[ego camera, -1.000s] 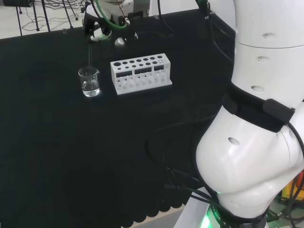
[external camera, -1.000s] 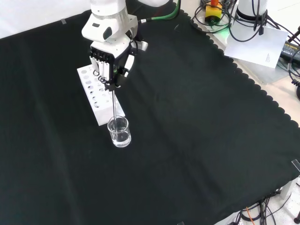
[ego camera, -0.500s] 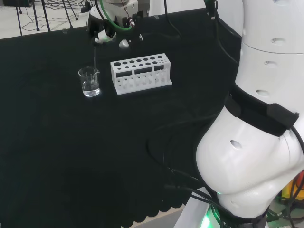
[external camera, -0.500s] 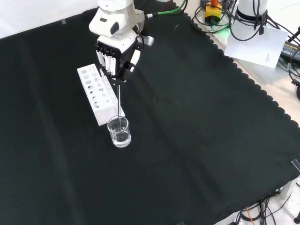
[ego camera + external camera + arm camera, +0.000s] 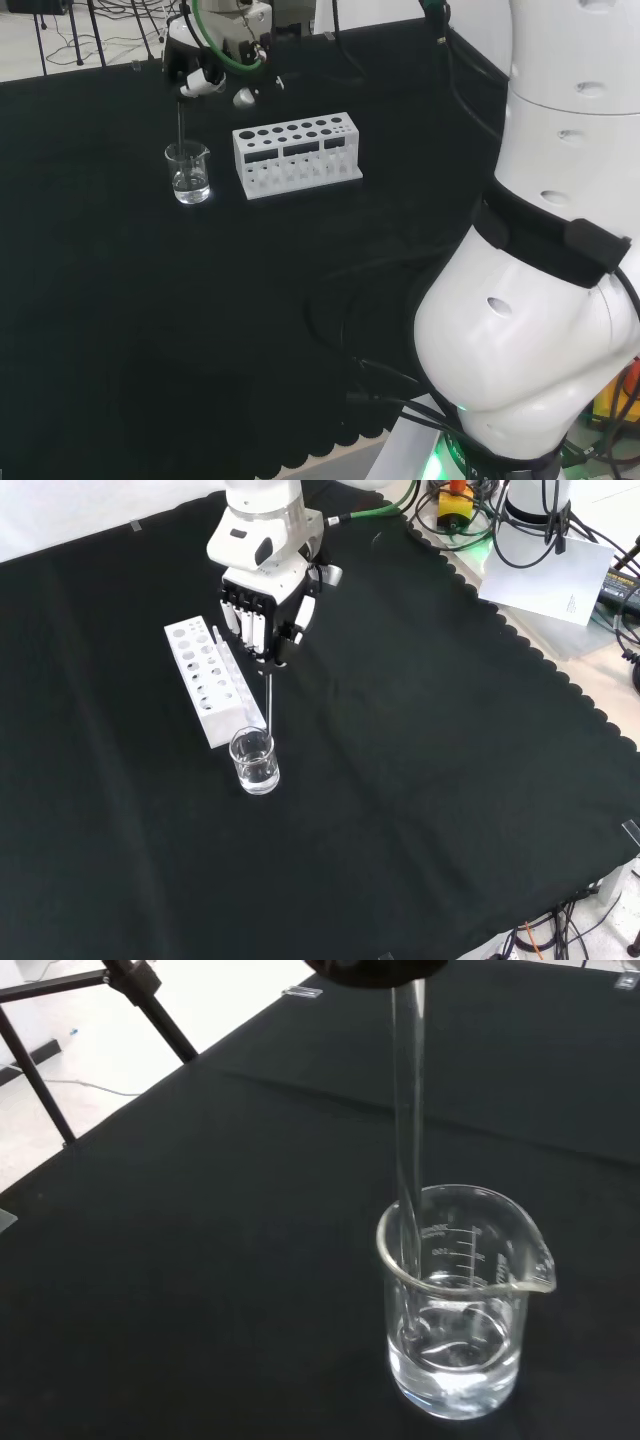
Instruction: Stir in the beaker to the left of the white test tube rack with the glass rod.
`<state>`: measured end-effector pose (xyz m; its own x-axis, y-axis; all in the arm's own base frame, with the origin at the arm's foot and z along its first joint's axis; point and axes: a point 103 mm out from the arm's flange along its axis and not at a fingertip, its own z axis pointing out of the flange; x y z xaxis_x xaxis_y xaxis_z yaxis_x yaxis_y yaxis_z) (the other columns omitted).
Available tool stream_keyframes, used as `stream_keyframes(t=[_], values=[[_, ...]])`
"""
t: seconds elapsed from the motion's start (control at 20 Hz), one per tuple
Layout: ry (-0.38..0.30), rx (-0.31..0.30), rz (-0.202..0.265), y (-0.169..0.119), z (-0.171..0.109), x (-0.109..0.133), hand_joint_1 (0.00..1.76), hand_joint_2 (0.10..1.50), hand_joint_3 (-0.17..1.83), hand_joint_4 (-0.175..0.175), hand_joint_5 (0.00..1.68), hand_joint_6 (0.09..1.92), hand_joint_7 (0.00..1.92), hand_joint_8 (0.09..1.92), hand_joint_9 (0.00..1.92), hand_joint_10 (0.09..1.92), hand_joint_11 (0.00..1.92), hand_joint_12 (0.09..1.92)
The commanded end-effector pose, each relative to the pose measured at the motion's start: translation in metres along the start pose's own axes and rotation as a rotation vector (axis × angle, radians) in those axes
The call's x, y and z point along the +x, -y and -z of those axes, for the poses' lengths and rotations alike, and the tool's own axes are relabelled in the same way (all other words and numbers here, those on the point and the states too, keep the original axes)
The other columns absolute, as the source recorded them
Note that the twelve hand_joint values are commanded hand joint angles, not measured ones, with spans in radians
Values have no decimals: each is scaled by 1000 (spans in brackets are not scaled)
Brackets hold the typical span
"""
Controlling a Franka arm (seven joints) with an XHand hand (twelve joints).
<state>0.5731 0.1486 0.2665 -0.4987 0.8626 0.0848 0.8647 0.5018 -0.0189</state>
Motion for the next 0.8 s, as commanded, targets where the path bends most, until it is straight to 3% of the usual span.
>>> stream_keyframes(t=[0.05, 0.4, 0.8], values=[[-3, 1, 12, -19, -7, -3, 1307, 1101, -175, -175, 1282, 180, 1227, 925, 1862, 504, 1553, 505], [-6, -6, -7, -24, -4, -29, 1307, 1101, -175, -175, 1282, 179, 1227, 926, 1861, 505, 1554, 505], [-11, -16, -50, -1, 4, -51, 1307, 1101, -175, -175, 1282, 179, 1226, 926, 1861, 506, 1554, 505]])
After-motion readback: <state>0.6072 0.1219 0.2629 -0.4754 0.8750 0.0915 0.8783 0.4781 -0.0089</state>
